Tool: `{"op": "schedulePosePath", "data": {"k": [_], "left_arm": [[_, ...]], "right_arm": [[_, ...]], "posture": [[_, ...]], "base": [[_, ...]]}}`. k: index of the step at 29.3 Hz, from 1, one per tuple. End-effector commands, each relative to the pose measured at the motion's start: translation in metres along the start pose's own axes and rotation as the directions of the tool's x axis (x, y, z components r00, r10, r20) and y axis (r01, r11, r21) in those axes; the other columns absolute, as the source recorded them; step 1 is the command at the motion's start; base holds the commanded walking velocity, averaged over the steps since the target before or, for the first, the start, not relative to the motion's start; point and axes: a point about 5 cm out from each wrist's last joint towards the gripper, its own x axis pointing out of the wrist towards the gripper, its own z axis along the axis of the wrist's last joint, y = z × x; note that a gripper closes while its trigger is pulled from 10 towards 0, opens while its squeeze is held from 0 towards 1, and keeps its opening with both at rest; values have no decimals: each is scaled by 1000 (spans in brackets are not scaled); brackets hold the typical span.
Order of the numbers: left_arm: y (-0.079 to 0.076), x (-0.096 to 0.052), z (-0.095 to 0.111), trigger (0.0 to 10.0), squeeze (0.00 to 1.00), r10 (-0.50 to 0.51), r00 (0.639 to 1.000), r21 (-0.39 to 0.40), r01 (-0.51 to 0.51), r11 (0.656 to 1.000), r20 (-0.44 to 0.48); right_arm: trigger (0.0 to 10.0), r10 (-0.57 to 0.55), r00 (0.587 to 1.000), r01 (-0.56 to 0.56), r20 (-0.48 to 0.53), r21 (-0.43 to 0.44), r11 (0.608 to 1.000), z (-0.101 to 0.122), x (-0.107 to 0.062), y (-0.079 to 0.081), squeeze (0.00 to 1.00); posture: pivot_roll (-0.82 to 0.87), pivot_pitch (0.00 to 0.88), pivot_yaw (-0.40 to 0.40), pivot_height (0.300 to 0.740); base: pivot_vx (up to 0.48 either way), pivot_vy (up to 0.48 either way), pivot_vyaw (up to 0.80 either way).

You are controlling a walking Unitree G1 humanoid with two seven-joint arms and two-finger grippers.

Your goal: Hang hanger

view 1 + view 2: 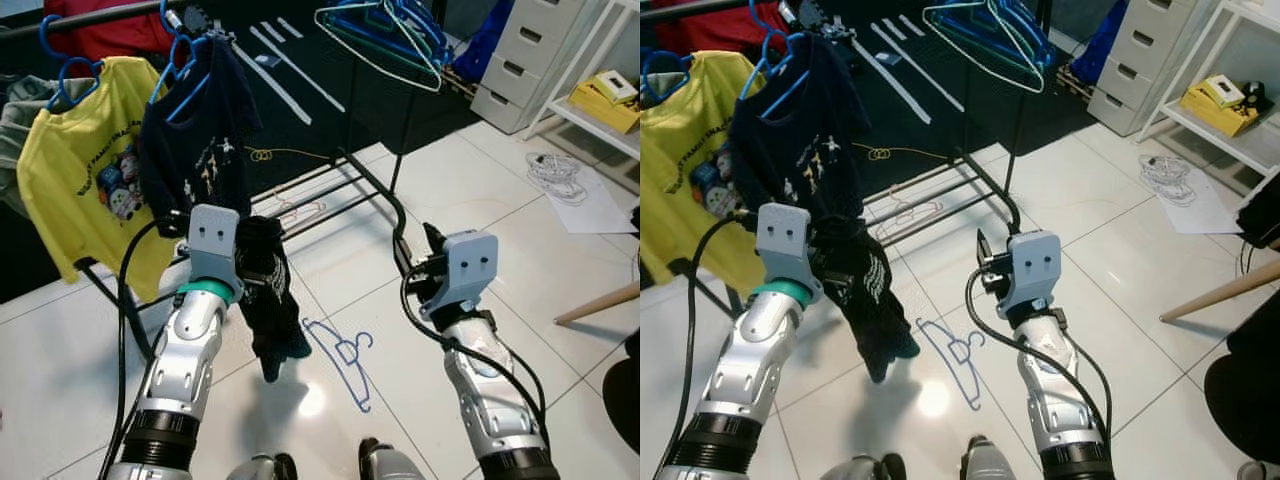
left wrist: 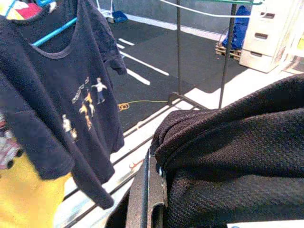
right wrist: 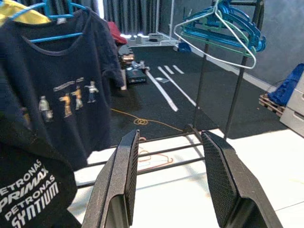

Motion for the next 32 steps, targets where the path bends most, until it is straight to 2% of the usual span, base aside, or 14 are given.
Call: {"op": "schedulePosePath", "data": {"k": [1,22,24,32], "left_arm": [[2,0,-2,10000,0,9,1000,8,-9,1000,1],[2,-1,-3,10000,0,7,1000,14,-7,1000,-1],[2,-1,-4,10000,0,6,1000,14,-6,1000,-1],[0,-2,-5,10000,0,-15,1000,8,15,1000,-10]], "right_arm": [[10000,-5,1000,5,-12,-2,1000,-4,-2,-1,0],[10000,-16,1000,16,-19,12,1000,-7,-2,-3,0],[10000,-19,1000,19,-21,17,1000,-7,-2,-3,0],[10000,-30,999,31,-23,33,999,-8,-1,-4,0]], "posture": [[-111,14,66,740],[-109,15,69,740],[-109,15,69,740],[-104,20,68,740]], "base": [[-450,0,0],[-450,0,0],[-154,0,0],[0,0,-665]]}}
